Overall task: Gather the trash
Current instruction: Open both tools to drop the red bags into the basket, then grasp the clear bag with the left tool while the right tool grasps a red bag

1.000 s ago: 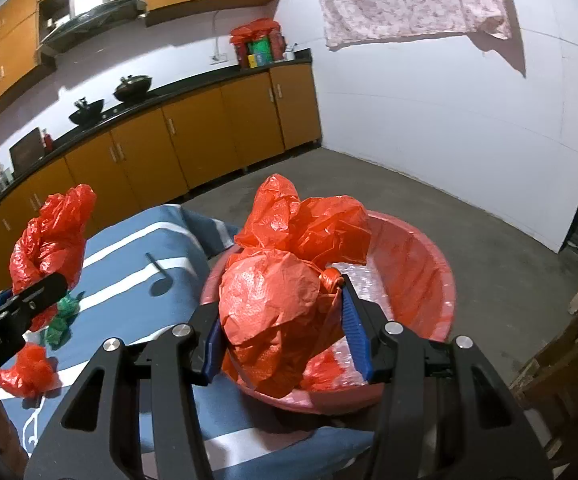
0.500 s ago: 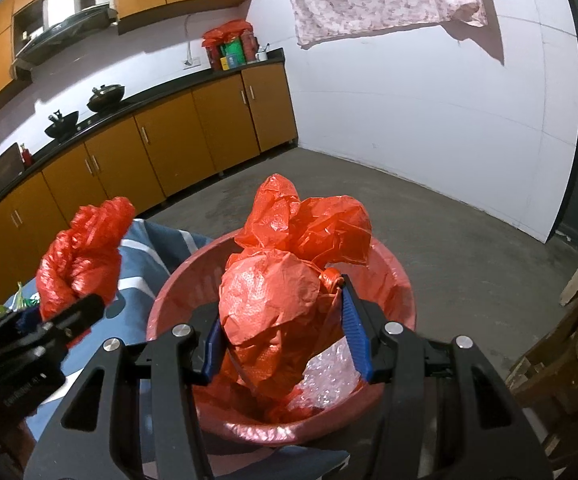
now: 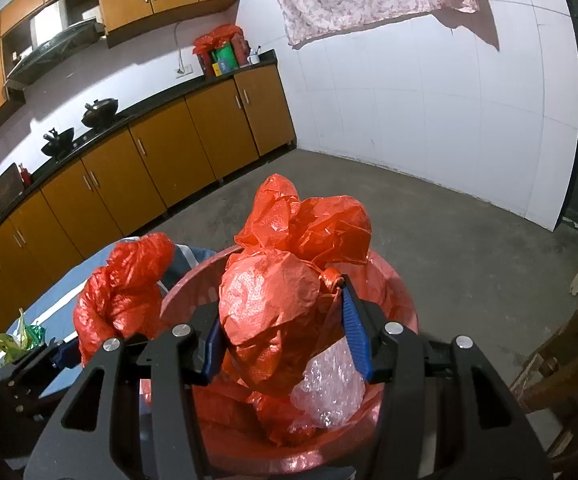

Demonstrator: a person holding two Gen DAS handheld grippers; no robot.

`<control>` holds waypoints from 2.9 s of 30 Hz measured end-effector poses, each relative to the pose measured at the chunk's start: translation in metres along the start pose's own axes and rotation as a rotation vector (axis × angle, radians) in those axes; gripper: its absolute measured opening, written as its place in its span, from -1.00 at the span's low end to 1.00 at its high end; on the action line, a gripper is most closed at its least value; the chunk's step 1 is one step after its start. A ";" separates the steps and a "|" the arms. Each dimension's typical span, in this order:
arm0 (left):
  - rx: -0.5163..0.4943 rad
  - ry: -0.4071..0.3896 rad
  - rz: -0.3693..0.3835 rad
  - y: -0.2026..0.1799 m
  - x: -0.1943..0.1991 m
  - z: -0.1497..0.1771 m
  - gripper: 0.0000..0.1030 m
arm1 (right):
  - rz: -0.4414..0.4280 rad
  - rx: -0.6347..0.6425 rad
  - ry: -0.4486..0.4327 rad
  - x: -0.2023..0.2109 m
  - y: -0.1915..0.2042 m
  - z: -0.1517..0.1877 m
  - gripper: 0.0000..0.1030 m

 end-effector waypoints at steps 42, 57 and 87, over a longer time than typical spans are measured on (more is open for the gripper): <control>0.147 -0.077 -0.197 0.077 0.085 0.050 0.91 | 0.095 0.100 -0.073 0.036 0.025 0.031 0.97; 0.355 -0.168 -0.577 0.208 0.224 0.164 0.92 | -0.193 0.401 0.002 0.056 0.188 0.099 0.94; 0.605 -0.147 -0.648 0.317 0.262 0.236 0.92 | -0.281 0.674 0.189 0.026 0.338 0.187 -0.82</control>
Point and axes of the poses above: each gripper's, at about its wrist camera, not at the fingertips, and x roughly against the way its jaws point, y to its left, z to its underside, the point moved 4 cm from there along -x, roughly the way its jaws point, and after that the axes turned 8 degrees about y, right-handed, at the moved point
